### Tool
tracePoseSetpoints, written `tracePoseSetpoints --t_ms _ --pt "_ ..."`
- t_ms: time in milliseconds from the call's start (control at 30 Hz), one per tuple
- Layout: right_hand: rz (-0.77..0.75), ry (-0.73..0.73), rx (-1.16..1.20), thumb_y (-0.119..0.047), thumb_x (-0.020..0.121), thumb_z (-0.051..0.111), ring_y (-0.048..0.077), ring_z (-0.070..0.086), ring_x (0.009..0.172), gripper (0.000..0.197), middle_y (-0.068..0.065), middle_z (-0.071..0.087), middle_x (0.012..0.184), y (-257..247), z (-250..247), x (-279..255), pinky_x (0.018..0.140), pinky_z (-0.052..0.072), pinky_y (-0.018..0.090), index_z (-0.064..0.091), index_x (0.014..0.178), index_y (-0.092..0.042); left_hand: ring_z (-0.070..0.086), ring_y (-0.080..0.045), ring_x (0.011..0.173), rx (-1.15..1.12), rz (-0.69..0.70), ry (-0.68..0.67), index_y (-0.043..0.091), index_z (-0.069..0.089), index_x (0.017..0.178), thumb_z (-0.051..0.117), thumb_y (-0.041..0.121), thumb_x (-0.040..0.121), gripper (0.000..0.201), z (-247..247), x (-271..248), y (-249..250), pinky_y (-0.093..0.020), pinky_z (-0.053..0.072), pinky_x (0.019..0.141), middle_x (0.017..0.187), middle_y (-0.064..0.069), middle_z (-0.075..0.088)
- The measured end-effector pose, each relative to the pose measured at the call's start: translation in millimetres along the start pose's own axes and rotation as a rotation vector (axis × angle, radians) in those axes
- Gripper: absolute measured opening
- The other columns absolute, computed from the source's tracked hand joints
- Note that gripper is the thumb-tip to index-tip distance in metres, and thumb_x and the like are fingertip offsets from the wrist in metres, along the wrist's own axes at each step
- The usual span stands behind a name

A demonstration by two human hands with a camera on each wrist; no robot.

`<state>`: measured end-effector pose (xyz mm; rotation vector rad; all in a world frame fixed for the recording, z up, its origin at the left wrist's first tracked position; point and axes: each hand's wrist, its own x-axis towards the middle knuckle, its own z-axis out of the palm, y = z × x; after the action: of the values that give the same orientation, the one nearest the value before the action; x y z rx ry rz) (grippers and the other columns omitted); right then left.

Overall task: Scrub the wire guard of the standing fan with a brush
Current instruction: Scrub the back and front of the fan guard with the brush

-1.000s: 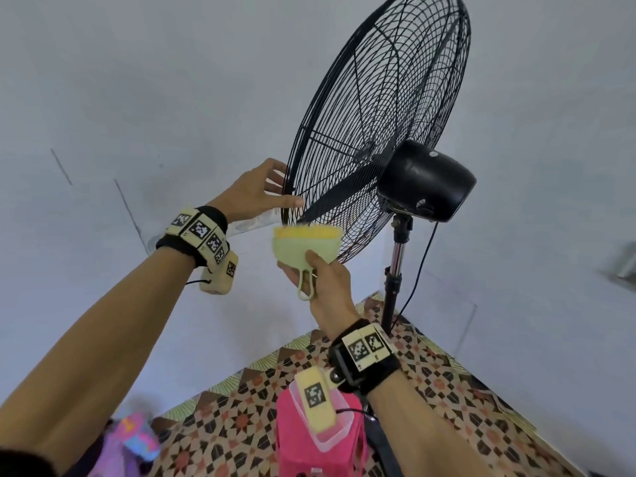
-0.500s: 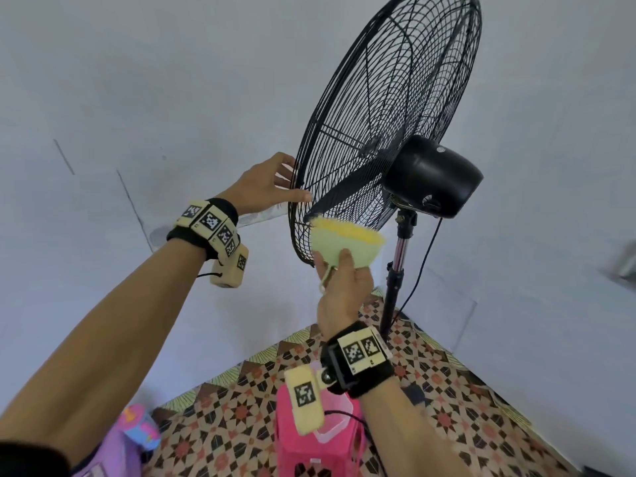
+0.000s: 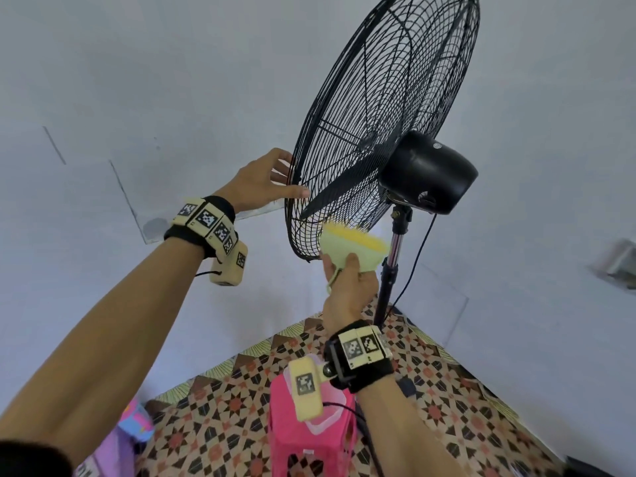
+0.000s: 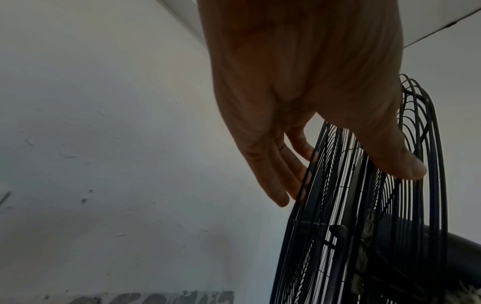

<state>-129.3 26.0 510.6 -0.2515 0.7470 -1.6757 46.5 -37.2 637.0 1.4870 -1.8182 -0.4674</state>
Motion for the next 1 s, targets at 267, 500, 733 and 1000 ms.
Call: tracePoseSetpoints --t_ms 267,500,733,1000 --pt "0.033 -0.299 -0.229 -0.007 0.103 0.058 0.039 0.072 0.102 0.025 0.019 0.065 0.126 14 13 -5 0.073 0.063 0.033 0.059 0.128 -0.004 0.065 -0.006 0.110 -0.033 -0.014 -0.001 0.029 0.052 0.134 0.085 0.062 0.070 0.079 2 4 -7 -0.035 0.050 0.100 0.118 0.009 0.068" --pt "0.072 -0.018 -0.295 -0.006 0.102 0.053 0.032 0.077 0.079 0.025 0.023 0.067 0.120 17 -33 43 0.058 0.061 0.027 0.058 0.125 0.003 0.064 -0.001 0.109 -0.055 -0.008 0.034 0.029 0.052 0.134 0.086 0.055 0.075 0.073 7 2 -9 -0.030 0.050 0.096 0.116 0.013 0.068" --pt "0.247 -0.051 -0.441 0.012 0.095 0.045 0.033 0.066 0.090 0.018 0.030 0.059 0.126 41 -20 56 0.078 0.063 0.040 0.058 0.105 0.004 0.063 -0.002 0.111 -0.081 -0.001 0.032 0.025 0.050 0.138 0.086 0.045 0.081 0.070 10 3 -8 -0.024 0.050 0.091 0.118 0.012 0.066" --pt "0.371 -0.332 -0.171 0.012 0.099 0.047 0.049 0.067 0.110 0.025 0.025 0.062 0.126 3 7 24 0.085 0.063 0.039 0.059 0.116 -0.001 0.063 -0.010 0.117 -0.075 0.004 0.012 0.027 0.048 0.140 0.084 0.052 0.081 0.073 5 6 -11 -0.033 0.052 0.100 0.125 0.005 0.064"
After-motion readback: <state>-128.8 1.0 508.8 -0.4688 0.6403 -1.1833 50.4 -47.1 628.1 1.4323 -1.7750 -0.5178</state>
